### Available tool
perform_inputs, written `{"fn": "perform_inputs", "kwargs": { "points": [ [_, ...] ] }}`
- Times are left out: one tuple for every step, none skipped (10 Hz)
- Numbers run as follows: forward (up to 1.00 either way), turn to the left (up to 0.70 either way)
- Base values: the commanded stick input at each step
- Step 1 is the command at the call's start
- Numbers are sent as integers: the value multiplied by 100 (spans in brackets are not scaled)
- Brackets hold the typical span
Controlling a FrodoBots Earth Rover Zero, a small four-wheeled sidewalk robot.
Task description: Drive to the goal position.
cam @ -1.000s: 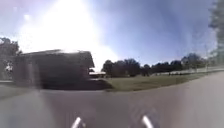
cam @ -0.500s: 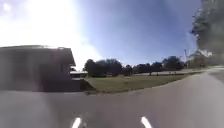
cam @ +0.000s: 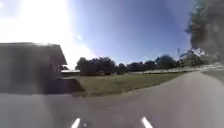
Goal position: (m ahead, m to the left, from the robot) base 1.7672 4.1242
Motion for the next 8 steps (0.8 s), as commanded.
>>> {"fn": "perform_inputs", "kwargs": {
  "points": [
    [0,70],
    [0,70],
    [0,70],
    [0,70],
    [0,70],
    [0,70],
    [0,70],
    [0,70]
  ]
}}
